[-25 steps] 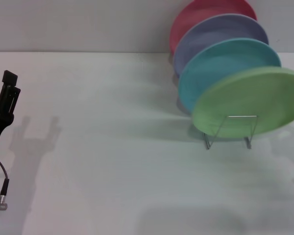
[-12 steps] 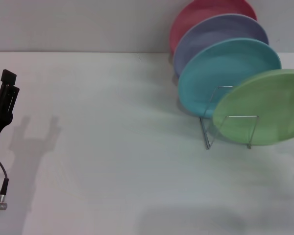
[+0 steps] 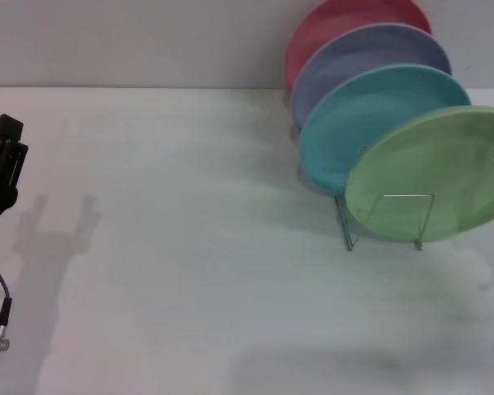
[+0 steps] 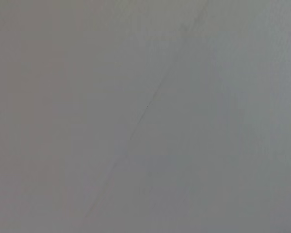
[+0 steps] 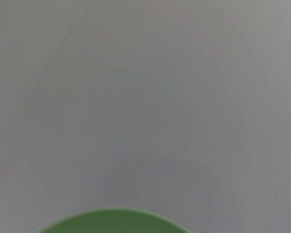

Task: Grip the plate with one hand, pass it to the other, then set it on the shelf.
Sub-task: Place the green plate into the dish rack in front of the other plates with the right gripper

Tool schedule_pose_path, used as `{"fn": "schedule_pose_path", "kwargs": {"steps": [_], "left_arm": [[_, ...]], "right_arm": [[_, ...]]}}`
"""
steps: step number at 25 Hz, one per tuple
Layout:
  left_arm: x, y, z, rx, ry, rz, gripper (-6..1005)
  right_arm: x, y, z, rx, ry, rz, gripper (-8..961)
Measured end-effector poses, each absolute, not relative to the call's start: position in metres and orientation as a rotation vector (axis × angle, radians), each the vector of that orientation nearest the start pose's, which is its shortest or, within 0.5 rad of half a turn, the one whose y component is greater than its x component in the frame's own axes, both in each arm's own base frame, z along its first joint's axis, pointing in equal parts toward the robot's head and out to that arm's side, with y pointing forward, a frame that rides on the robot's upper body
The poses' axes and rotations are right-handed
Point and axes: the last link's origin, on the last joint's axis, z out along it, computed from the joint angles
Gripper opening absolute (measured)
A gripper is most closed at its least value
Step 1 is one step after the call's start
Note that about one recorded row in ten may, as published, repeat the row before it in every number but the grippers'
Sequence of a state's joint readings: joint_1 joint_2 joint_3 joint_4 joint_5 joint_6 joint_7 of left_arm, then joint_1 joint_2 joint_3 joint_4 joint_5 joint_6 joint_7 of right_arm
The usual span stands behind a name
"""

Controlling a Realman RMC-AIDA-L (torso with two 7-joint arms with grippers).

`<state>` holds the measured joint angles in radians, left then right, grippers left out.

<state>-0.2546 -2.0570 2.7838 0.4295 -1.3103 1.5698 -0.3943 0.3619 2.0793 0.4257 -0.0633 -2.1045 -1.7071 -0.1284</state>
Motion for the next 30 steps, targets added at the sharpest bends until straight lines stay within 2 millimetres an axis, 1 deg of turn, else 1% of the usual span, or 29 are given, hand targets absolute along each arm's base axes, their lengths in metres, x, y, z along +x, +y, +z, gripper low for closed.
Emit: {"fn": "schedule_pose_path", "kwargs": {"steps": [4,9,14,19,26,30], "left_arm": [[-0.296,0.256,-0.017,-1.358,-0.732,-1.290,849],[-0.296,0.255,-0.015,-1.351,-0.718,-1.298,850],[-0.299,0.256,-0.012,-1.344,-0.721,-1.304,850],[-0.303,0.256,-0.009,-1.338,-0.745,-1.323,850],[-0.302,0.256,-0.008,-1.339,-0.737,-1.331,850],[-0.301,0.255,-0.009,-1.348,-0.729,-1.339,850]], "right_arm": [[0.309,0.275,0.015,-1.663,-0.164,0.673,232],[0.302,0.280,0.012,-1.669,-0.175,0.698,232],[0.296,0.280,0.006,-1.674,-0.194,0.712,233],[0.297,0.277,0.003,-1.684,-0.192,0.705,233],[0.300,0.279,0.001,-1.691,-0.173,0.684,233],[0.300,0.279,0.001,-1.690,-0.170,0.680,355]]}}
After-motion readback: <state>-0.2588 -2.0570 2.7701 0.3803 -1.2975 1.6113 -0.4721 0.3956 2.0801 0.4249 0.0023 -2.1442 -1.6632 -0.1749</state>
